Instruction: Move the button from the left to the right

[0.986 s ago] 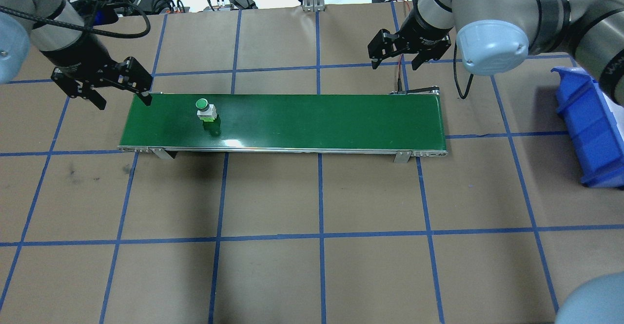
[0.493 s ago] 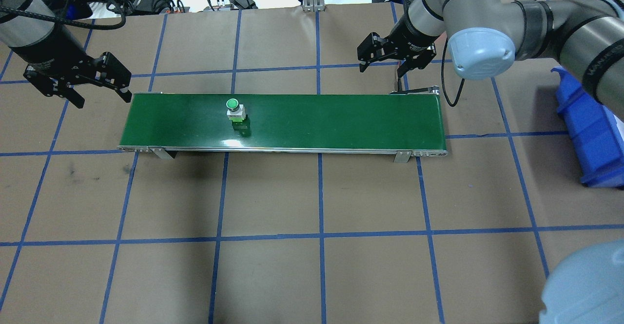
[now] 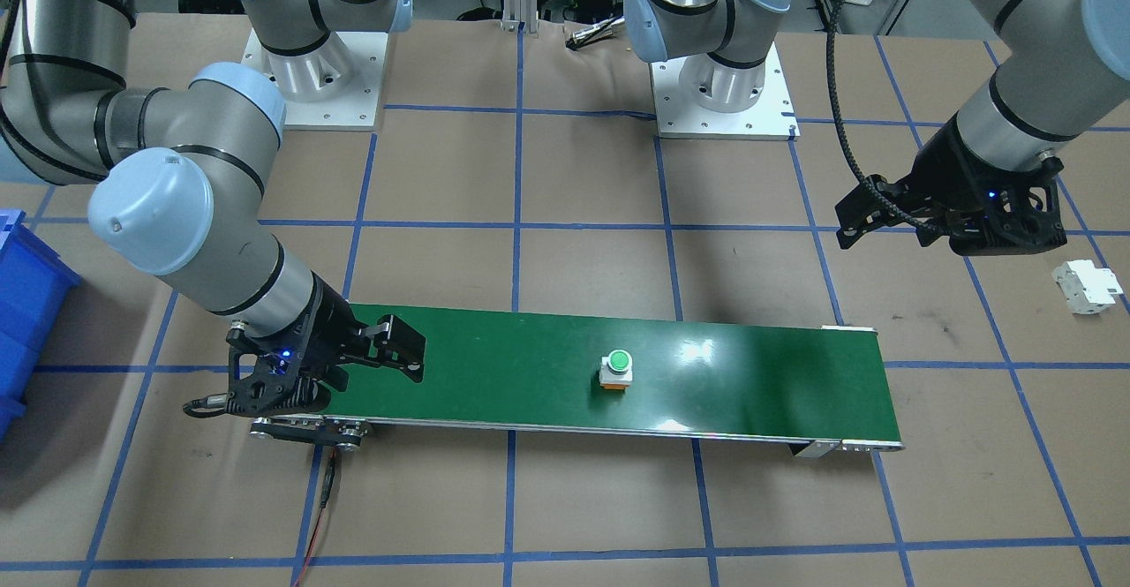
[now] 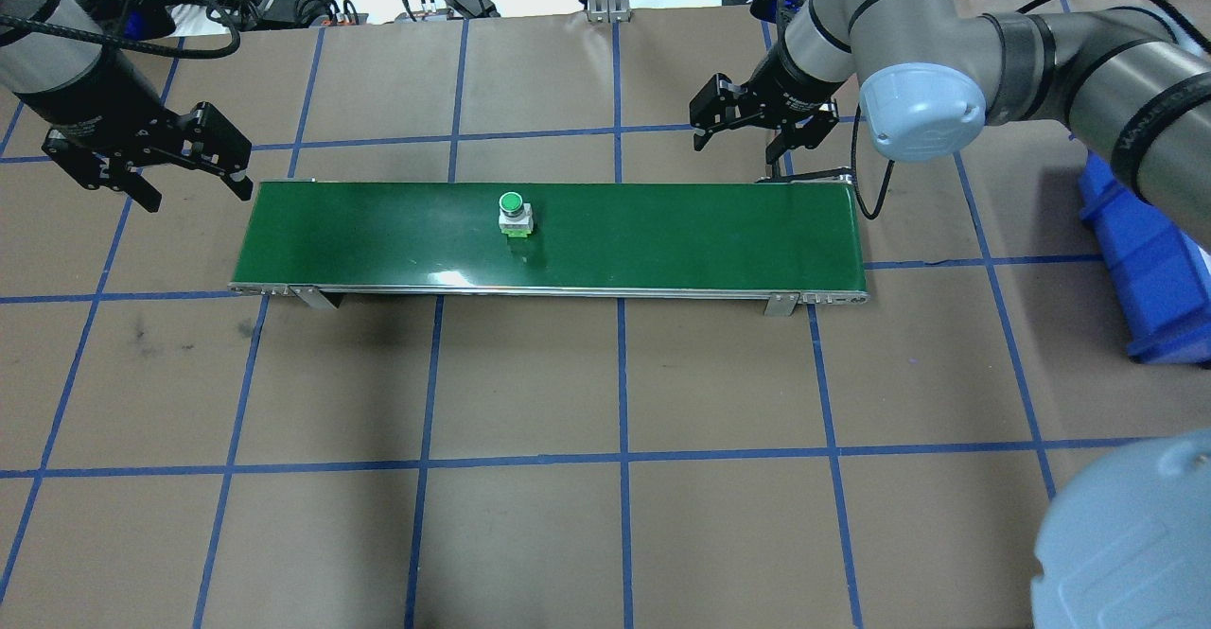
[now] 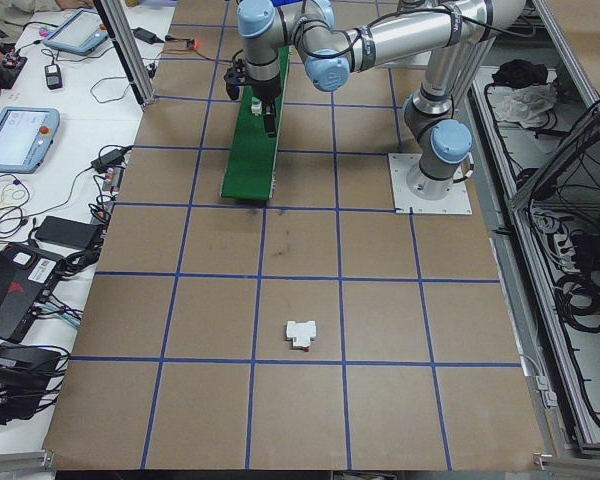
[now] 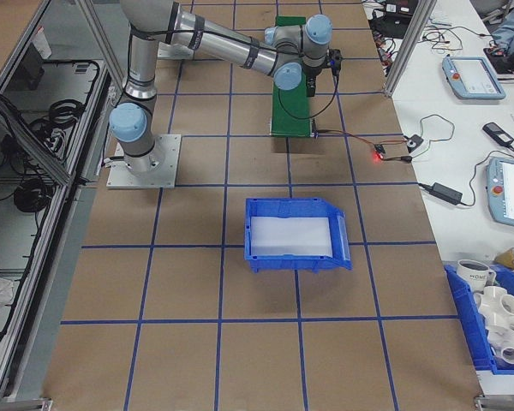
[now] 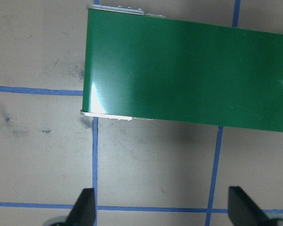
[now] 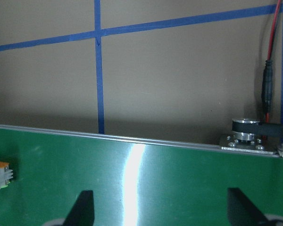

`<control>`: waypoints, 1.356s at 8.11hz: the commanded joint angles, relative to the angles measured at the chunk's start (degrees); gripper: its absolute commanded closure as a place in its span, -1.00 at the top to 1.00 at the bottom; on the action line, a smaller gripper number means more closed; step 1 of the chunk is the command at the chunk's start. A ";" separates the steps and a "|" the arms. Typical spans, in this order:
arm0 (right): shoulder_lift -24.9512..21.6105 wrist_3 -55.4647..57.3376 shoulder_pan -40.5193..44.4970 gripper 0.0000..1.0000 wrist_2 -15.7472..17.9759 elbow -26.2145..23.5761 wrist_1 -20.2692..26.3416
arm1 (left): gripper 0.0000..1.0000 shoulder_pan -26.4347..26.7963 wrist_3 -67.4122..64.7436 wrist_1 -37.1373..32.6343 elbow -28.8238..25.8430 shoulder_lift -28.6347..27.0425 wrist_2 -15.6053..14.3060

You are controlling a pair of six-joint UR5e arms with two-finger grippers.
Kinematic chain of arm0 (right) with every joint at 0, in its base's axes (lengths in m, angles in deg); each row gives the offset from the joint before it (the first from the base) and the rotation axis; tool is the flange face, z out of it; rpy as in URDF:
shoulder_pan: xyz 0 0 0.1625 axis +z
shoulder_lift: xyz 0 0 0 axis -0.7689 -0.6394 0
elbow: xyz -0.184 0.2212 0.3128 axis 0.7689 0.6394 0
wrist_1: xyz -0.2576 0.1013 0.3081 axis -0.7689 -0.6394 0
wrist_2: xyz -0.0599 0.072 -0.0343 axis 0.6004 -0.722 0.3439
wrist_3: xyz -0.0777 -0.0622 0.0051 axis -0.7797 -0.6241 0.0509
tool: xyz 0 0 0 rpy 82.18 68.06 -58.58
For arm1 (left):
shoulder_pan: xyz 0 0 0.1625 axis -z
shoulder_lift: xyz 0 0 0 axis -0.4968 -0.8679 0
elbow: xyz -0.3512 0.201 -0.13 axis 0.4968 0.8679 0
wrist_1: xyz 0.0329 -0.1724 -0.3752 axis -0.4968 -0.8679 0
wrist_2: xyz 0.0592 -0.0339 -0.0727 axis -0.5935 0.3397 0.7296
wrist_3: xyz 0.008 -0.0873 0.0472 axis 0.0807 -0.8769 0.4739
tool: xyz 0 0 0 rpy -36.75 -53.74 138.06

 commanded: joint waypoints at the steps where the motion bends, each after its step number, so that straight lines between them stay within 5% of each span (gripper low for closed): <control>1: 1.05 1.24 0.00 1.00 -0.32 -0.20 -0.06 | 1.00 -0.10 0.00 0.05 0.24 0.00 0.00; 3: 1.58 2.39 0.00 1.00 -2.87 -0.64 0.03 | 1.00 -0.19 0.00 0.05 0.24 0.00 -0.09; 11: 1.67 3.01 0.09 1.00 -2.70 -2.40 0.73 | 1.00 -0.10 -0.09 -4.78 0.15 2.98 -0.18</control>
